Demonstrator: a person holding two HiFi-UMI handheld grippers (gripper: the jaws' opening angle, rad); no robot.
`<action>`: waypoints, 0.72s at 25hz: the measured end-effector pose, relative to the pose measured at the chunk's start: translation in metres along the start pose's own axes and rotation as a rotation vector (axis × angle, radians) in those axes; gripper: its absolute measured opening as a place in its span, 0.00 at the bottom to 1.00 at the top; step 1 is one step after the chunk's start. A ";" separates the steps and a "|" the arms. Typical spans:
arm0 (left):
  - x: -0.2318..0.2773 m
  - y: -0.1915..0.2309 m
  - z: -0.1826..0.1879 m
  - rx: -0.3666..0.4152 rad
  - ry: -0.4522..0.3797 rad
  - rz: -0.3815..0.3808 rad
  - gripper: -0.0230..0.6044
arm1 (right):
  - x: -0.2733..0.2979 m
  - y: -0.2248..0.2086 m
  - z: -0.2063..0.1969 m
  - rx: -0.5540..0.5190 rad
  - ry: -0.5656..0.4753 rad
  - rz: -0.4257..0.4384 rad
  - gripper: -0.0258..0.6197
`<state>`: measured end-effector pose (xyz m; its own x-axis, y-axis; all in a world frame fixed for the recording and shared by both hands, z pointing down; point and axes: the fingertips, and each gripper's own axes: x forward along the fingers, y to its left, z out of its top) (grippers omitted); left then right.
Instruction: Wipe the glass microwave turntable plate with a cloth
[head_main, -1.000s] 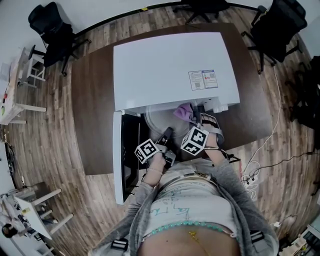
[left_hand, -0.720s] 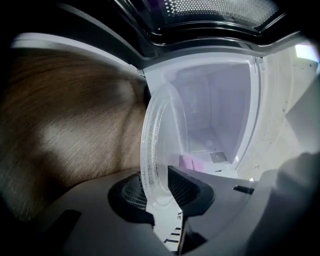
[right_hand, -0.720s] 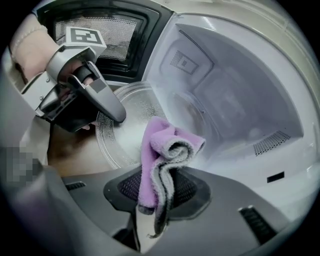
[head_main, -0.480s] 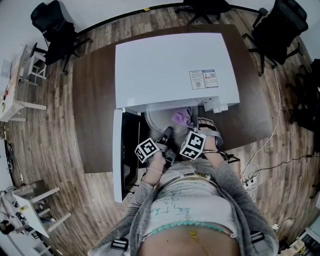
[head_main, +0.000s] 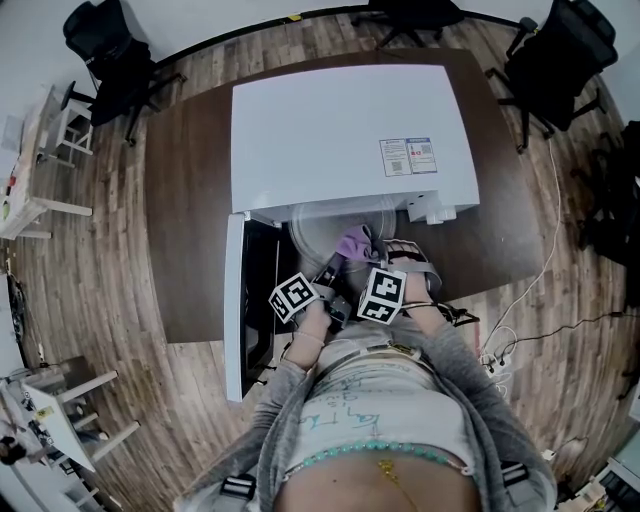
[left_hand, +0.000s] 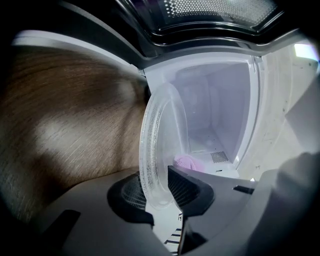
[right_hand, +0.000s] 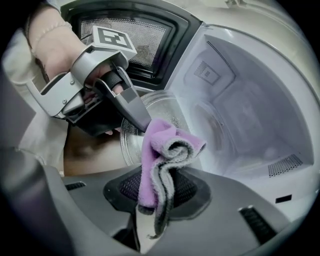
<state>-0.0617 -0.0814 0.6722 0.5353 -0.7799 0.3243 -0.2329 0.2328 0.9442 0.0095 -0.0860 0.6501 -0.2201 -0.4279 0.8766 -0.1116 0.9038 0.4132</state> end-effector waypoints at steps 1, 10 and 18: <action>0.000 0.000 0.000 0.002 -0.001 0.003 0.19 | 0.000 0.000 0.001 -0.001 -0.004 0.005 0.23; 0.000 0.000 -0.002 0.017 0.004 0.011 0.19 | 0.006 0.002 0.030 -0.075 -0.039 0.041 0.23; 0.001 0.000 -0.004 0.018 0.004 0.010 0.19 | 0.012 -0.001 0.052 -0.206 -0.050 0.054 0.23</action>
<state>-0.0581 -0.0799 0.6732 0.5362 -0.7753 0.3337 -0.2524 0.2300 0.9399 -0.0431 -0.0925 0.6476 -0.2686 -0.3737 0.8878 0.1010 0.9057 0.4117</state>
